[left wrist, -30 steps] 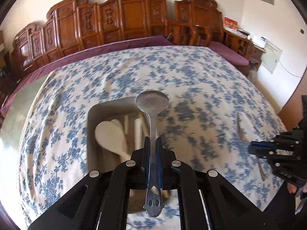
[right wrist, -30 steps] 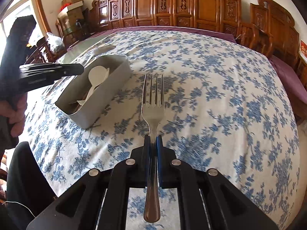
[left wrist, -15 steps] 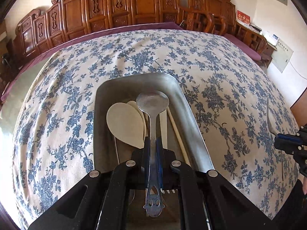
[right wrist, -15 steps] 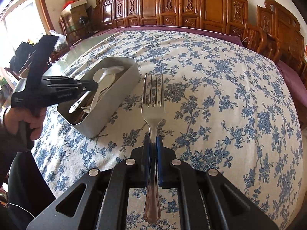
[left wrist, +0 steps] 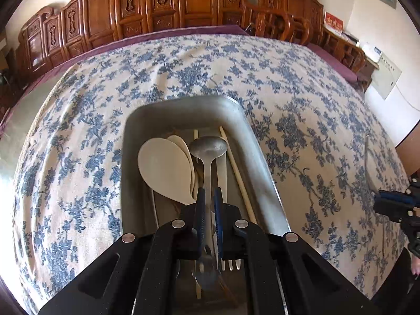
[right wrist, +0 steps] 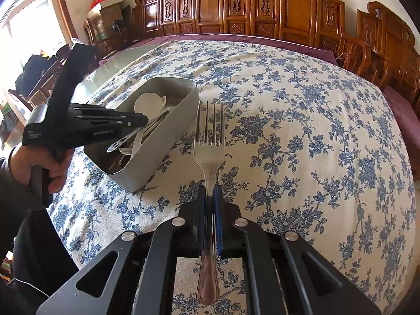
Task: Organize utensils
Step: 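Lower the silver spoon into the grey tray and open the left tool, then lower the silver fork into the grey tray and open the right tool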
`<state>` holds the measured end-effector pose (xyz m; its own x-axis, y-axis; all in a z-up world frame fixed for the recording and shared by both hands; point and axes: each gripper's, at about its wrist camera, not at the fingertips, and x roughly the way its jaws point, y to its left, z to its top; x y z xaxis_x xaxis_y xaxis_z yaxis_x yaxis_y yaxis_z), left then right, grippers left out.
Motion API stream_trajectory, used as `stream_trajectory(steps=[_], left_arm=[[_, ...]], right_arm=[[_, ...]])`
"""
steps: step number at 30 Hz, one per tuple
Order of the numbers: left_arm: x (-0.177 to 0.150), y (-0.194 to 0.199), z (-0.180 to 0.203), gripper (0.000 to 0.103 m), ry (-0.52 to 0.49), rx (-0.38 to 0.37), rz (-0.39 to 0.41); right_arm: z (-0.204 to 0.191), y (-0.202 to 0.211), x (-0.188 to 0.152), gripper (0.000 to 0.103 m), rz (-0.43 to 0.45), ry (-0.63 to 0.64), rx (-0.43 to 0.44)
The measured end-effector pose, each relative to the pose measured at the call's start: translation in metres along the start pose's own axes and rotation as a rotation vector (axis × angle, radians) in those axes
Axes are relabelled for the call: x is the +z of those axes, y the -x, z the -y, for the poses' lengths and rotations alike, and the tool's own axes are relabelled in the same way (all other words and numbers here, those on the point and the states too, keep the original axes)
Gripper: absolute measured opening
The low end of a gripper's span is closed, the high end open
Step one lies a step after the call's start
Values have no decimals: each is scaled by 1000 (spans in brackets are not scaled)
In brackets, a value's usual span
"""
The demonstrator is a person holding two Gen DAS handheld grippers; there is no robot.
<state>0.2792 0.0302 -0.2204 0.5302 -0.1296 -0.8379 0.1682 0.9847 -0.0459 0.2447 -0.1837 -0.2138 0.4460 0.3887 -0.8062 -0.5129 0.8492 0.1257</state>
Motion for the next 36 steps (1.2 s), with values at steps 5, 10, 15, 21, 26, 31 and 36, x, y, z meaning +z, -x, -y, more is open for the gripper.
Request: stream_trajectory(steps=[5,10,15,21,26,31,36], left_arm=[[-2,25,-7,6,0,-6,43],[-6,47,-17,6,5,-1,77],[-8,64,-27,7,25,-2,107],[-8,82,-44,11,41,9,144],[-10,94,-64,18,58,24,170],[-12,102,-85,19,83,47,184],[-15,101,-97,19,102,55,182]], right_arm=[[-8,2,7,8,9,6,0],[-24,1,23,8,25,20,13],[-41,-4,39,8,33,34,33],[-63,-15,56,8,31,54,51],[-84,-26,78,8,46,57,82],[-102,-47,99,8,36,63,87],[-106,-70,114,8,27,27,83]])
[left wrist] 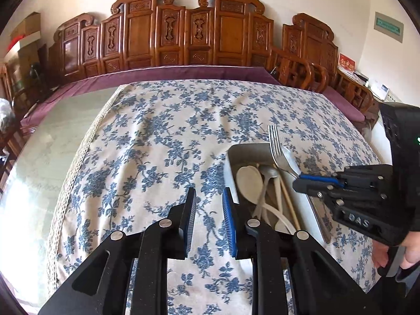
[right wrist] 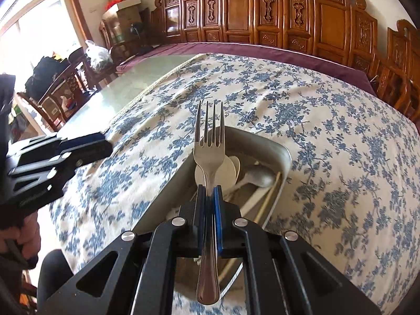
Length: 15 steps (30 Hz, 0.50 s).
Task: Organize utensils
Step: 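Lower the silver fork into the grey tray and open the right tool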
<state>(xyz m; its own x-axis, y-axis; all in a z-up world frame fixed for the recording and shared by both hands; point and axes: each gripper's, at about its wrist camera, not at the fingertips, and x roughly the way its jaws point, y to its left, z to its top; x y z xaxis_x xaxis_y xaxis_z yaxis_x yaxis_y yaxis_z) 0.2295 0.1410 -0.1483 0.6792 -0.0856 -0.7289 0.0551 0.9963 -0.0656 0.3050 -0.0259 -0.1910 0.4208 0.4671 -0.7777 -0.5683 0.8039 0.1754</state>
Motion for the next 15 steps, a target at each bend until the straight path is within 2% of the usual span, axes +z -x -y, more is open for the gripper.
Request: stream_trajectory(steps=[8,15], left_arm=[[-5,-5,-9,21,15,0,-10],[-8,-6,-10,22,18,3,-14]], right_arm=[[3,-40,-3,8,-56,-34,-42],[6,-56,-15,9,-85,-45,-75]])
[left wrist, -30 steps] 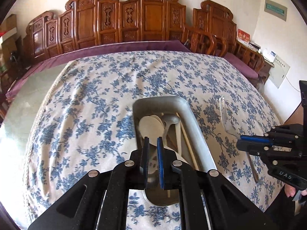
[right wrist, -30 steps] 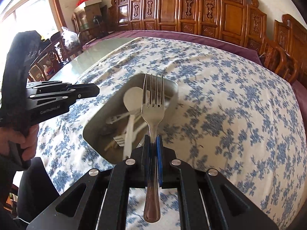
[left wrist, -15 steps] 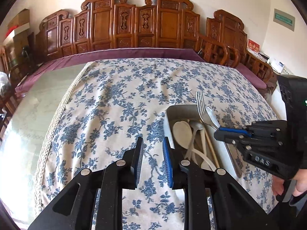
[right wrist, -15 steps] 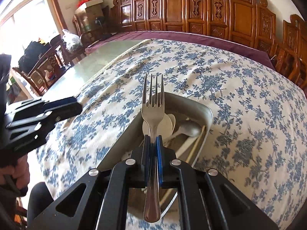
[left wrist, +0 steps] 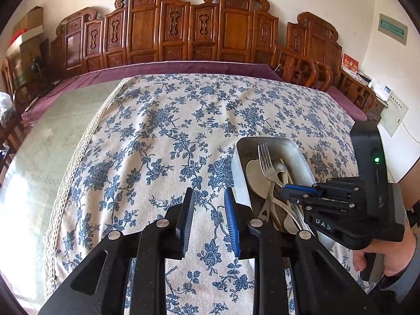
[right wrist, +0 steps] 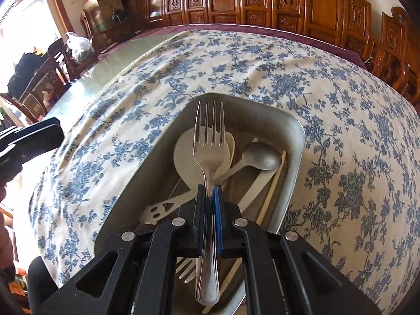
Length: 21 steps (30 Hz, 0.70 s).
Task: Organize utensils
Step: 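Lower the silver fork into the grey tray and open the right tool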
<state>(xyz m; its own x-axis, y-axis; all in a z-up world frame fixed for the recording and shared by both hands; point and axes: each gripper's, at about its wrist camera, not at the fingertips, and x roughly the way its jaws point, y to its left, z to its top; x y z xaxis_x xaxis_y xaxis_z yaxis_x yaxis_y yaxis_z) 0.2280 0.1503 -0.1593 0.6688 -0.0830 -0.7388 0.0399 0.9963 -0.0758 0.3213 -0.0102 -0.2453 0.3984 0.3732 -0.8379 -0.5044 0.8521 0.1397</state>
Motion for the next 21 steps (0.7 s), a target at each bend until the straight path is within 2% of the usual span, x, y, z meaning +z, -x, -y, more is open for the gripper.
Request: stream_trajectory(steps=[5,11,19,21], left_arm=[[0,1,4,22,-7,2,-1],[0,9,12,22,-17,3,6],[-3,26,31,36,-28,-2,23],[-6,29,36,38,-28,-8,23]], right_arm=[[6,-3,-3,9,-2,-20,7],[8,10,-6,11,42,-15,18],[9,66,-20,11,130,-8,11],[12,85,-29,20,155,-13,1]])
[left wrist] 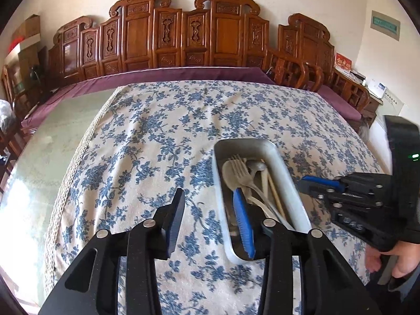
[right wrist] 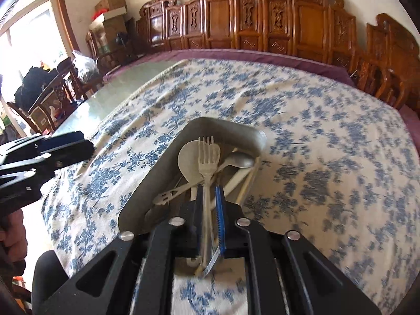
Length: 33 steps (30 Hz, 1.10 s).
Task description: Organize utensils
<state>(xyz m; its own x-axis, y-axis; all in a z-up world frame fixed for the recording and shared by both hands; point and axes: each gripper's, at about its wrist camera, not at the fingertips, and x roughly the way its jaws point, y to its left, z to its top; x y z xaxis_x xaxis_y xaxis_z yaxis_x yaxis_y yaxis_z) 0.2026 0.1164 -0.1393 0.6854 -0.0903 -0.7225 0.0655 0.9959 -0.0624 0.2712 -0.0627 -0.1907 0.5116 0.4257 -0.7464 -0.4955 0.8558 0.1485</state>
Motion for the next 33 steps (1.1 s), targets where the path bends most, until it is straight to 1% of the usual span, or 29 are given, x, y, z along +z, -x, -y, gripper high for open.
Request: stream_trajectory(steps=[1,2,3,4,5,6,7,8,9,11,13,14,18,23,26,29,31,33], left_arm=[[-2,2,3,39,0,-3,-2],[-3,4,7,40,-2,-5,-2],[-4,6,10,42,-4,-6,-1],[-6,9,15,46,-9,-4,2],[-7,12,20,57,-12,2,7],[-7,15,23,68,-15,6,13],[-9,20,29,72,-20,5,24],[-10,24,33,80,-22,8,31],[-10,27,36,86,-21,11,34],[-13,34,43,89,-14,17,37],[-15,40,49,93,-4,3,34],[-17,42,51,96,0,2,32],[-21,54,66,96,-7,35,27],[-22,77,85,96,-33,56,53],[-22,88,93,96,-37,41,62],[-20,97,101,96,-48,42,70],[-19,106,106,96,-54,37,90],[-16,116,110,96,-53,49,115]], right_arm=[[2,9,-3,30,11,-8,-3],[5,19,-6,34,23,-19,-11],[8,28,-10,36,31,-28,-18],[10,35,-13,41,35,-35,-23],[13,45,-17,44,41,-42,-31],[15,53,-20,53,50,-46,-39],[17,64,-24,64,60,-53,-55],[19,73,-27,73,71,-58,-65],[21,80,-30,78,79,-61,-71],[26,98,-37,92,98,-75,-98],[30,115,-44,99,113,-95,-118],[32,121,-47,101,118,-100,-125],[36,145,-61,101,134,-114,-161],[42,174,-73,101,170,-126,-208],[45,187,-76,101,187,-138,-228],[49,197,-78,101,199,-155,-231],[50,204,-79,101,211,-159,-234],[50,215,-79,101,235,-156,-236]])
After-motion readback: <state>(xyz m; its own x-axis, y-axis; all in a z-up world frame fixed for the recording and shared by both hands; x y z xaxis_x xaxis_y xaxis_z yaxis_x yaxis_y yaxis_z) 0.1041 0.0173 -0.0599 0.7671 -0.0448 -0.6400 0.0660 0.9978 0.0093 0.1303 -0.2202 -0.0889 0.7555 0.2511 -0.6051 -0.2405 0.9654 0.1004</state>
